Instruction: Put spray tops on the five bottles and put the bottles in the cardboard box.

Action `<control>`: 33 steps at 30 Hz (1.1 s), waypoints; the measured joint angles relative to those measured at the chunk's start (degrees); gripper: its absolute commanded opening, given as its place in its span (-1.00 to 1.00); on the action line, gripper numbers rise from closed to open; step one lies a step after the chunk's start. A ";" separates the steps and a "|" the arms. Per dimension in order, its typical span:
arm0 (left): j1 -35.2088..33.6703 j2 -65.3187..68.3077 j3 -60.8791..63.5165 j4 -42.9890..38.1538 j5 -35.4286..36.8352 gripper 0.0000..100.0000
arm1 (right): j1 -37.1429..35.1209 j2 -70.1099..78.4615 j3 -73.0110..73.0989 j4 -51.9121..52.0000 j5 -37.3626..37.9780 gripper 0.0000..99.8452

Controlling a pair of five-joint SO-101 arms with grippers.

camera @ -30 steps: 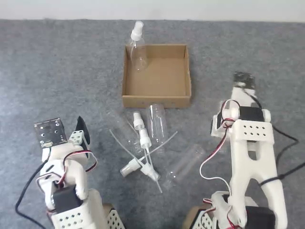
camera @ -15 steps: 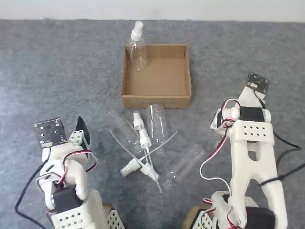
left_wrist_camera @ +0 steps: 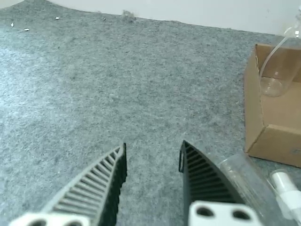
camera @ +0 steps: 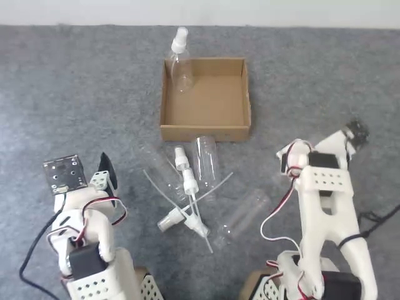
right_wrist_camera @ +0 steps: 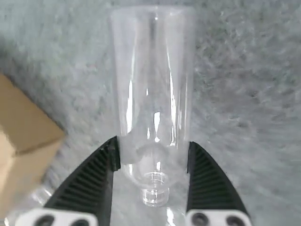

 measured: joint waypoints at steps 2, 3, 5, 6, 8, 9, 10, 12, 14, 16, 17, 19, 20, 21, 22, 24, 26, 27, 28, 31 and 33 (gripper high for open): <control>0.00 0.00 0.00 0.00 0.00 -0.65 | 0.00 0.00 3.08 -5.27 -3.08 -0.86; 0.00 0.00 0.00 0.00 0.00 -0.65 | 0.00 0.00 4.13 -7.65 -4.22 -0.86; 0.00 0.00 0.00 0.00 0.00 -0.65 | -0.09 0.00 5.54 -10.99 -5.98 -0.86; 0.00 0.00 0.00 0.00 0.00 -0.65 | -0.09 0.00 5.89 -11.78 -7.03 -0.86; 0.00 0.00 0.00 0.00 0.00 -0.65 | -0.09 0.00 6.07 -12.48 -9.41 -0.86; 0.00 0.00 0.00 0.00 0.00 -0.65 | -0.09 0.00 6.07 -12.66 -10.29 -0.86; 0.00 0.00 0.00 0.00 0.00 -0.65 | -0.09 0.00 6.07 -12.75 -10.81 -0.86; 0.00 0.00 0.00 0.00 0.00 -0.65 | -0.09 0.00 6.07 -13.01 -12.13 -0.86; 0.00 0.00 0.00 0.00 0.00 -0.65 | -0.09 0.00 6.07 -13.01 -13.71 -0.84; 0.00 0.00 0.00 0.00 0.00 -0.65 | -0.09 0.00 6.07 -13.01 -14.68 -0.76; 0.00 0.00 0.00 0.00 0.00 -0.65 | -0.09 0.00 6.07 -13.01 -14.86 -0.72; 0.00 0.00 0.00 0.00 0.00 -0.65 | -0.09 0.00 6.07 -13.01 -15.12 -0.63; 0.00 0.00 0.00 0.00 0.00 -0.65 | -0.09 0.00 6.07 -13.01 -15.12 -0.59; 0.00 0.00 0.00 0.00 0.00 -0.65 | -0.70 0.00 6.07 -12.66 -15.12 -0.56; 0.00 0.00 0.00 0.00 0.00 -0.65 | -1.58 0.00 6.07 -12.04 -15.30 -0.53; 0.00 0.00 0.00 0.00 0.00 -0.65 | -3.60 0.00 6.07 -10.46 -15.38 -0.48; 0.00 0.00 0.00 0.00 0.00 -0.65 | -4.66 0.00 6.07 -9.05 -16.00 -0.46; 0.00 0.00 0.00 0.00 0.00 -0.65 | -5.01 0.00 6.07 -8.62 -16.53 -0.46; 0.00 0.00 0.00 0.00 0.00 -0.65 | -5.10 0.00 6.07 -8.26 -16.97 -0.46; 0.00 0.00 0.00 0.00 0.00 -0.65 | -5.89 0.00 6.07 -7.82 -17.58 -0.46; 0.00 0.00 0.00 0.00 0.00 -0.65 | -6.15 0.00 6.07 -7.82 -17.67 -0.46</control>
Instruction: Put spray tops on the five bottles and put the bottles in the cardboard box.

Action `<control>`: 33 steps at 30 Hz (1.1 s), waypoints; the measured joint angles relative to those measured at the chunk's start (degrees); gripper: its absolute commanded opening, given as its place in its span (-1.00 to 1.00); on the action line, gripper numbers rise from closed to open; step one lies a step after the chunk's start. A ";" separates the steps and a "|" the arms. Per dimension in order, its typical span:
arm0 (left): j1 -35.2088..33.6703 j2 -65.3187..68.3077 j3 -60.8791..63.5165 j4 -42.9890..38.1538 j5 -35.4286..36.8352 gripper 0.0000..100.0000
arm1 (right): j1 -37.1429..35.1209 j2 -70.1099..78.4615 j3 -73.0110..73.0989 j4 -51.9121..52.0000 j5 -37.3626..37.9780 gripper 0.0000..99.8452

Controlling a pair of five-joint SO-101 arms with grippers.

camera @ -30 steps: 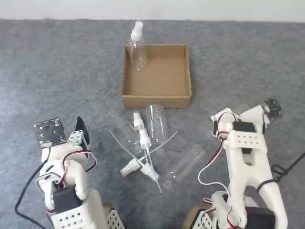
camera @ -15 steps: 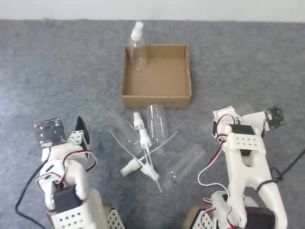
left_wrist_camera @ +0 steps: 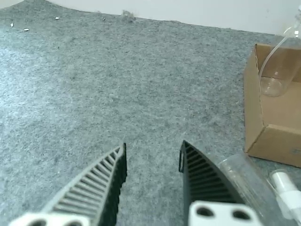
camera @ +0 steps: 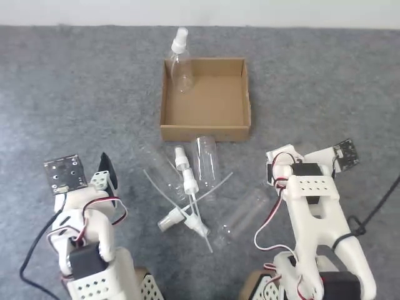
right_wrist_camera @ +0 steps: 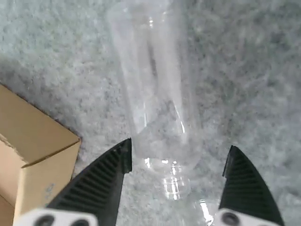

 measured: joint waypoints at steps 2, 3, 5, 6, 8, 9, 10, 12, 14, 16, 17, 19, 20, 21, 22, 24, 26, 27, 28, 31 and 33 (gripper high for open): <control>0.00 0.00 0.00 0.00 0.00 -0.65 | 0.09 0.00 -0.09 1.05 0.00 -0.46; 0.00 0.00 0.00 0.00 0.00 -0.65 | 0.09 0.00 -0.53 2.20 0.00 -0.46; 0.00 0.00 0.00 0.00 0.00 -0.65 | 0.00 0.00 -2.73 5.71 0.00 -0.46; 0.00 0.00 0.00 0.00 0.00 -0.65 | 0.09 0.00 -4.31 7.74 0.00 -0.46; 0.00 0.00 0.00 0.00 0.00 -0.65 | 0.26 -0.09 -7.47 11.60 0.00 -0.46; 0.00 0.00 0.00 0.00 0.00 -0.65 | 0.26 -0.09 -9.05 13.54 0.00 -0.46; 0.00 0.00 0.00 0.00 0.00 -0.65 | 0.26 -0.09 -10.37 15.30 0.00 -0.46; 0.00 0.00 0.00 0.00 0.00 -0.65 | 0.09 -0.09 -12.66 18.37 0.00 -0.46; 0.00 0.00 0.00 0.00 0.00 -0.65 | 0.09 -0.09 -14.77 20.75 0.00 -0.46; 0.00 0.00 0.00 0.00 0.00 -0.65 | 0.18 -0.09 -16.53 22.51 0.26 -0.46; 0.00 0.00 0.00 0.00 0.00 -0.65 | 0.26 -0.09 -17.49 23.30 0.97 -0.46; 0.00 0.00 0.00 0.00 0.00 -0.65 | 0.26 -0.09 -18.90 24.53 3.96 -0.46; 0.00 0.00 0.00 0.00 0.00 -0.65 | 0.26 -0.09 -19.60 25.14 5.54 -0.46; 0.00 0.00 0.00 0.00 0.00 -0.65 | 0.18 -0.09 -20.13 25.76 6.86 -0.46; 0.00 0.00 0.00 0.00 0.00 -0.65 | 0.18 -0.09 -20.66 26.11 8.44 -0.46; 0.00 0.00 0.00 0.00 0.00 -0.65 | 0.18 -0.09 -21.10 26.37 12.31 -0.46; 0.00 0.00 0.00 0.00 0.00 -0.65 | 0.26 -0.09 -21.27 26.55 18.55 -0.46; 0.00 0.00 0.00 0.00 0.00 -0.65 | 0.26 -0.09 -21.27 26.73 22.59 -0.46; 0.00 0.00 0.00 0.00 0.00 -0.65 | 0.26 -0.09 -21.27 27.08 27.25 -0.46; 0.00 0.00 0.00 0.00 0.00 -0.65 | 0.26 -0.09 -21.27 27.25 42.99 -0.46; 0.00 0.00 0.00 0.00 0.00 -0.65 | 0.35 -0.09 -21.27 27.08 52.31 -0.46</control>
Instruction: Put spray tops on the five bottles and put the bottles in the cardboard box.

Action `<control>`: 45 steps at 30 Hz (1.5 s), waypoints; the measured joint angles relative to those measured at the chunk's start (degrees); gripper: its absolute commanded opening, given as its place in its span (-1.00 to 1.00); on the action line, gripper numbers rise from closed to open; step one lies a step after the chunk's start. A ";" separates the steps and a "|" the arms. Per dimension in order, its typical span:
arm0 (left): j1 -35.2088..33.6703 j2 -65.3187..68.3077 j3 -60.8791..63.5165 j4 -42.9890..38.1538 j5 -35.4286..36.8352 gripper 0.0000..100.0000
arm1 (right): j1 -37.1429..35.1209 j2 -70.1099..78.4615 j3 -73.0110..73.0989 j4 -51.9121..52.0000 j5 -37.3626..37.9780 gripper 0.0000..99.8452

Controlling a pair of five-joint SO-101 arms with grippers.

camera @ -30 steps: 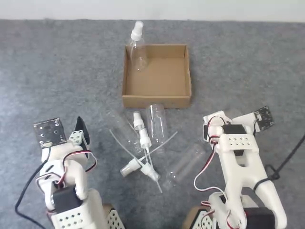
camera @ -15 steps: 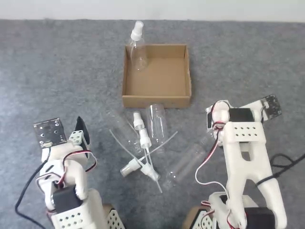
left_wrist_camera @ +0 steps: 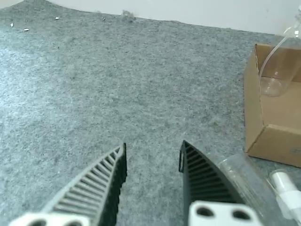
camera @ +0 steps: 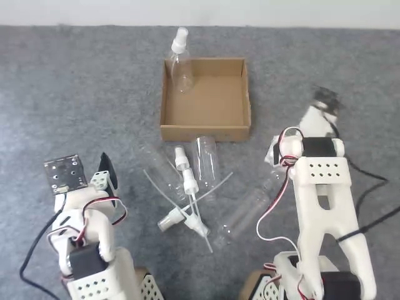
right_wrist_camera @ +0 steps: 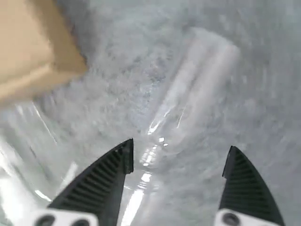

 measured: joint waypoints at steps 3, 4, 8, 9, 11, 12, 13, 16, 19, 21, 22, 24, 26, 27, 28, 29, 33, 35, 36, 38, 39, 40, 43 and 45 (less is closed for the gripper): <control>0.00 0.00 0.00 0.00 0.00 -0.65 | 0.00 0.00 0.00 -0.09 7.56 -0.46; 0.00 0.00 0.00 0.00 0.00 -0.65 | 0.00 0.00 0.00 -0.09 8.53 -0.46; 0.00 0.00 0.00 0.00 0.00 -0.65 | 0.09 0.00 0.00 -0.09 15.91 -0.46; 0.00 0.00 0.00 0.00 0.00 -0.65 | 0.09 0.00 0.00 -0.09 18.73 -0.46; 0.00 0.00 0.00 0.00 0.00 -0.65 | 0.09 0.00 0.00 -0.09 24.70 -0.46; 0.00 0.00 0.00 0.00 0.00 -0.65 | 0.09 0.00 0.00 -0.09 27.96 -0.46; 0.00 0.00 0.00 0.00 0.00 -0.65 | 0.09 0.00 0.00 -0.09 30.86 -0.46; 0.00 0.00 0.00 0.00 0.00 -0.65 | 0.09 0.00 0.00 -0.09 39.65 -0.46; 0.00 0.00 0.00 0.00 0.00 -0.65 | 0.09 0.00 0.00 -0.09 49.14 -0.46; 0.00 0.00 0.00 0.00 0.00 -0.65 | 0.09 0.00 0.00 -0.09 55.82 -0.46; 0.00 0.00 0.00 0.00 0.00 -0.65 | 0.09 0.00 0.00 -0.09 58.99 -0.46; 0.00 0.00 0.00 0.00 0.00 -0.65 | 0.09 0.00 0.00 -0.09 64.35 -0.46; 0.00 0.00 0.00 0.00 0.00 -0.65 | 0.09 0.00 0.00 -0.09 68.40 -0.46; 0.00 0.00 0.00 0.00 0.00 -0.65 | 0.09 0.00 0.00 -0.09 70.07 -0.46; 0.00 0.00 0.00 0.00 0.00 -0.65 | 0.09 0.00 0.00 -0.09 71.65 -0.46; 0.00 0.00 0.00 0.00 0.00 -0.65 | 0.09 0.00 0.00 -0.09 73.32 -0.46; 0.00 0.00 0.00 0.00 0.00 -0.65 | 0.09 0.00 2.02 -0.09 80.26 -0.46; 0.00 0.00 0.00 0.00 0.00 -0.65 | 0.09 0.00 2.99 -0.09 83.60 -0.46; 0.00 0.00 0.00 0.00 0.00 -0.65 | 0.09 0.00 3.34 -0.09 85.27 -0.46; 0.00 0.00 0.00 0.00 0.00 -0.65 | 0.09 0.00 4.04 -0.09 88.44 -0.46; 0.00 0.00 0.00 0.00 0.00 -0.65 | 0.09 0.00 4.31 -0.09 90.02 -0.46; 0.00 0.00 0.00 0.00 0.00 -0.65 | 0.09 0.00 4.48 -0.09 91.52 -0.46; 0.00 0.00 0.00 0.00 0.00 -0.65 | 0.09 0.00 4.48 -0.09 94.77 -0.46; 0.00 0.00 0.00 0.00 0.00 -0.65 | 0.09 0.53 4.48 -0.09 96.53 -0.46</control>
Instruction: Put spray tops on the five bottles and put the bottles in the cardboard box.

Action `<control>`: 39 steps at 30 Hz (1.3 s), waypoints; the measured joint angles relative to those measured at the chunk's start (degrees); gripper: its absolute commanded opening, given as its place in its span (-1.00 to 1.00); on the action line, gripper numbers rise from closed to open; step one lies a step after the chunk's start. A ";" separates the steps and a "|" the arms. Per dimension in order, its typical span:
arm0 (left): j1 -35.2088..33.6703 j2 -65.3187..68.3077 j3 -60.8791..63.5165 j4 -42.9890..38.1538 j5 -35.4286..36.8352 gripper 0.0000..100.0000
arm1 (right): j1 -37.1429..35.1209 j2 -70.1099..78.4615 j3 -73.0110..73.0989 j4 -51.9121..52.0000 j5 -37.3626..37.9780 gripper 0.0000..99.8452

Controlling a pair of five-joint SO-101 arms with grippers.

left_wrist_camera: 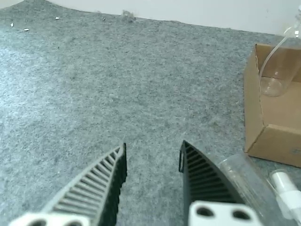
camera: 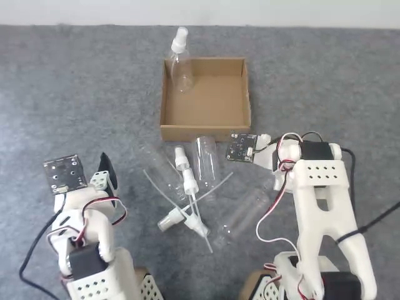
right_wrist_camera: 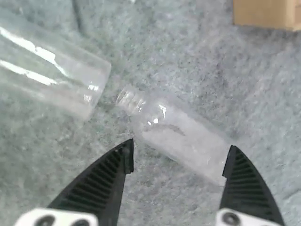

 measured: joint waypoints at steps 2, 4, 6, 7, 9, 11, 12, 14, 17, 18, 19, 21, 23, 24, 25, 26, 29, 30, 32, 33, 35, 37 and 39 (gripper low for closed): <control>0.00 0.00 0.00 0.00 0.00 -0.65 | 0.00 1.85 0.00 0.00 1.49 -0.46; 0.00 0.00 0.00 0.00 0.00 -0.65 | 0.00 4.75 0.00 -0.53 2.37 -0.46; 0.00 0.00 0.00 0.00 0.00 -0.65 | 0.00 7.74 0.00 -2.29 2.73 -0.46; 0.00 0.00 0.00 0.00 0.00 -0.65 | 0.26 9.05 0.00 -3.34 2.73 -0.46; 0.00 0.00 0.00 0.00 0.00 -0.65 | 1.14 11.34 0.00 -5.63 2.99 -0.46; 0.00 0.00 0.00 0.00 0.00 -0.65 | 1.41 13.36 -0.09 -7.65 3.08 -0.46; 0.00 0.00 0.00 0.00 0.00 -0.65 | 1.67 14.15 -0.09 -8.53 3.08 -0.46; 0.00 0.00 0.00 0.00 0.00 -0.65 | 2.29 15.82 -0.09 -9.93 3.08 -0.46; 0.00 0.00 0.00 0.00 0.00 -0.65 | 2.99 18.02 -0.18 -12.48 3.08 -0.46; 0.00 0.00 0.00 0.00 0.00 -0.65 | 3.43 18.55 -0.18 -13.19 3.08 -0.46; 0.00 0.00 0.00 0.00 0.00 -0.65 | 3.60 19.08 -0.18 -13.63 3.08 -0.46; 0.00 0.00 0.00 0.00 0.00 -0.65 | 3.87 19.69 -0.26 -13.98 2.90 -0.46; 0.00 0.00 0.00 0.00 0.00 -0.65 | 4.04 19.69 -0.26 -14.07 0.70 -0.46; 0.09 0.00 0.00 0.00 0.00 -0.65 | 4.04 19.69 -0.26 -14.07 -0.97 -0.46; 0.09 0.00 0.00 0.00 0.00 -0.65 | 4.04 19.69 -0.26 -14.07 -2.64 -0.46; 0.00 0.00 0.00 0.00 0.00 -0.65 | 4.04 19.69 -0.26 -14.07 -4.31 -0.46; 0.00 0.00 0.00 0.00 0.00 -0.65 | 4.04 19.69 -0.26 -14.07 -9.14 -0.46; 0.00 0.00 0.00 0.00 0.00 -0.65 | 4.04 19.69 -0.26 -14.07 -10.64 -0.46; 0.00 0.00 0.00 0.00 0.00 -0.65 | 4.04 19.69 -0.26 -14.07 -13.80 -0.46; 0.00 0.00 0.00 0.00 0.00 -0.65 | 4.04 19.69 -0.26 -14.07 -15.38 -0.46; 0.00 0.00 0.00 0.00 0.00 -0.65 | 4.04 19.69 -0.26 -14.07 -18.55 -0.46; 0.09 0.00 0.00 0.00 0.00 -0.65 | 4.04 19.69 -0.26 -14.07 -21.80 -0.46; 0.00 0.00 0.00 0.00 0.00 -0.65 | 4.04 19.69 -0.26 -14.07 -25.49 -0.46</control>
